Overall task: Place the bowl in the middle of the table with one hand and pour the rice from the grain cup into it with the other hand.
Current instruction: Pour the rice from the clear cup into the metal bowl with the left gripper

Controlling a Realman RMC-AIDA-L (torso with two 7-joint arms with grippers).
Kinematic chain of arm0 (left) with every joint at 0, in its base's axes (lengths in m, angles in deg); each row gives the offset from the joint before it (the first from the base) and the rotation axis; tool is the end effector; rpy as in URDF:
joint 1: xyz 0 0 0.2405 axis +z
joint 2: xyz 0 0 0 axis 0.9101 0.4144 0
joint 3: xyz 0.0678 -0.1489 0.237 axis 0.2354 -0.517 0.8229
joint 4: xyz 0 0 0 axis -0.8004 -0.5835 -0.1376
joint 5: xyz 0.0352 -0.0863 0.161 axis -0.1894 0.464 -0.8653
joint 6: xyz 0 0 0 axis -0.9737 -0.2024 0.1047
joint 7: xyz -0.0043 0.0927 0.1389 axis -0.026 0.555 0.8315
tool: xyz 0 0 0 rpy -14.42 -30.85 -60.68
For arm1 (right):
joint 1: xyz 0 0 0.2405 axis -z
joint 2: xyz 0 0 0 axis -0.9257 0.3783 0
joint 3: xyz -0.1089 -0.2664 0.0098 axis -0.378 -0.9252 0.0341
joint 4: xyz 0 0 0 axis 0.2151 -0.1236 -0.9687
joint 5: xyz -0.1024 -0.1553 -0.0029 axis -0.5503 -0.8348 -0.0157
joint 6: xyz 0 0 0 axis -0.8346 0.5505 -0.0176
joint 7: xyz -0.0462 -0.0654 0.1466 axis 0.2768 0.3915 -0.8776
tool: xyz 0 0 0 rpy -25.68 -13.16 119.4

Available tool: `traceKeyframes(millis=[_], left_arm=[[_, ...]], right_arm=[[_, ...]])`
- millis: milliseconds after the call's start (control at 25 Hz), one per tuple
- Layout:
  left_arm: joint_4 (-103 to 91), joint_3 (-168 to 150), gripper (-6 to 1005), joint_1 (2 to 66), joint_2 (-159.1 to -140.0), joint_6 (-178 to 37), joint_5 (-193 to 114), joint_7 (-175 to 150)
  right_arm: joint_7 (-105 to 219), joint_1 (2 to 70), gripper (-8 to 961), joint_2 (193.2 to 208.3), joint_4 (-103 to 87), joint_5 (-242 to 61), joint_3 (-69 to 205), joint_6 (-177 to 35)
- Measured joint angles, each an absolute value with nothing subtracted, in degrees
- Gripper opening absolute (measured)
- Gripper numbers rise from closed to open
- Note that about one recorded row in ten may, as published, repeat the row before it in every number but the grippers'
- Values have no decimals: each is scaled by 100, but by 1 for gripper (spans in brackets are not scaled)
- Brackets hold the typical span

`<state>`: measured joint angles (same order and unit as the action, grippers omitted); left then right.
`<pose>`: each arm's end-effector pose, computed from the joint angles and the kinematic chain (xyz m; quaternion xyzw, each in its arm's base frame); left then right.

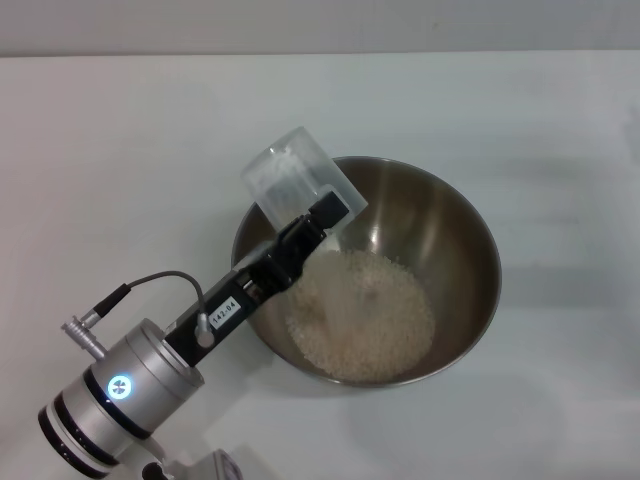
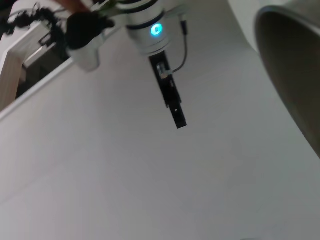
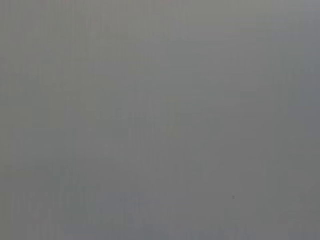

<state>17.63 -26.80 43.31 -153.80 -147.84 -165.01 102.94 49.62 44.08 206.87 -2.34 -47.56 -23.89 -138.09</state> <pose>-0.2159 0.2527 -0.1067 -0.4670 0.6850 0.0539 0.5565 0.3389 0.3526 0.0467 -0.5896 0.1968 0.3614 0.6950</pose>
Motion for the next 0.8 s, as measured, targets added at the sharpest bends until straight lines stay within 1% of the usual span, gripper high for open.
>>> traceKeyframes(millis=[280,800], left_arm=[[1782,-2576,21,4320,-15380,-14794,-16502,11115],[1808,-2562,21,4302,-15380,-14775,-16510,11205]], right_arm=[[4971,4427,726,20684,-220,-4758,-2389,-13875],[5014,4395,726,20678,-211,-4758,-2389,-13891]])
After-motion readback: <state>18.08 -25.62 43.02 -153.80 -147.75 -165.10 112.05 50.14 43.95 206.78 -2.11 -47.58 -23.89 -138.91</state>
